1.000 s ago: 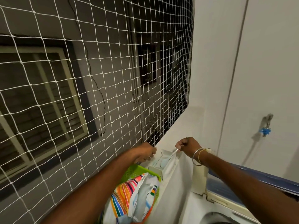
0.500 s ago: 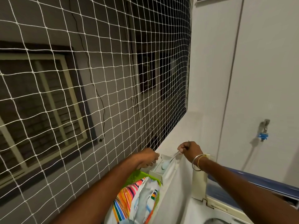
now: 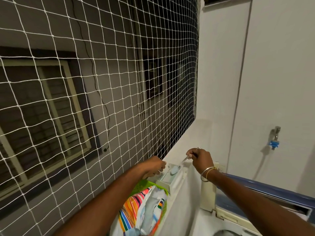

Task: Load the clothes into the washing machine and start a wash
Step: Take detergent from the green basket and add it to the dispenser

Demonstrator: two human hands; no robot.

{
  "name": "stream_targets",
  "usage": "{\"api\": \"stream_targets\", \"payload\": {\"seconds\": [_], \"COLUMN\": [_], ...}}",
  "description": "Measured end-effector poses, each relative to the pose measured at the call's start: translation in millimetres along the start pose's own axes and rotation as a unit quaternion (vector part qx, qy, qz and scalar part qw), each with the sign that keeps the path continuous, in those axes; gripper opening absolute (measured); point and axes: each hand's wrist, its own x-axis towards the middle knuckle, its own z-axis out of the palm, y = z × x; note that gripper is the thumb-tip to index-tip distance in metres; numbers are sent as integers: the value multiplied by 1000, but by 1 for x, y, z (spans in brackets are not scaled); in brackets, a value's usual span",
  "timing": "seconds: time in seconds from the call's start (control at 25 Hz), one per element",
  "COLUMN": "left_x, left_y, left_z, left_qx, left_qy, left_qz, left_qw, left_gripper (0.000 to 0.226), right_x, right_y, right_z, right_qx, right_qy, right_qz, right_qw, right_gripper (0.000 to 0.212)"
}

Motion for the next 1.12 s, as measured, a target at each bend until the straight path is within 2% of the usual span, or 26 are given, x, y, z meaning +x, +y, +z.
{"api": "stream_targets", "payload": {"seconds": [0.2,0.32,0.4,0.48,0.6,0.72,1.0,1.12], "left_x": [-11,-21,-29,-37,-43,-48,-68,-76], "left_y": [4,9,15,20,24,27,28,29], "left_z": [0,-6,-8,-7,-4,0,-3,-4], "left_qx": [-19,-31,-37,-43,-60,-71,-100,-92], "left_qy": [-9,7,21,30,22,22,38,55], "left_qz": [6,18,24,22,15,12,23,23], "left_qw": [1000,999,999,998,998,997,994,994], "left_gripper": [6,10,10,12,20,17,10,17], "right_x": [-12,-15,-17,-23,-40,-63,-108,-123], "right_y": [-8,-14,-21,-28,-46,-72,-108,-113], "right_z": [-11,-25,-35,-46,-64,-76,-72,-52], "right_qx": [63,138,210,243,278,298,242,213], "right_qy": [62,71,79,82,51,-3,-85,-110], "right_qz": [0,73,137,160,146,114,21,8], "right_qw": [996,985,965,953,948,948,966,971], "right_gripper": [20,18,16,15,13,13,14,13]}}
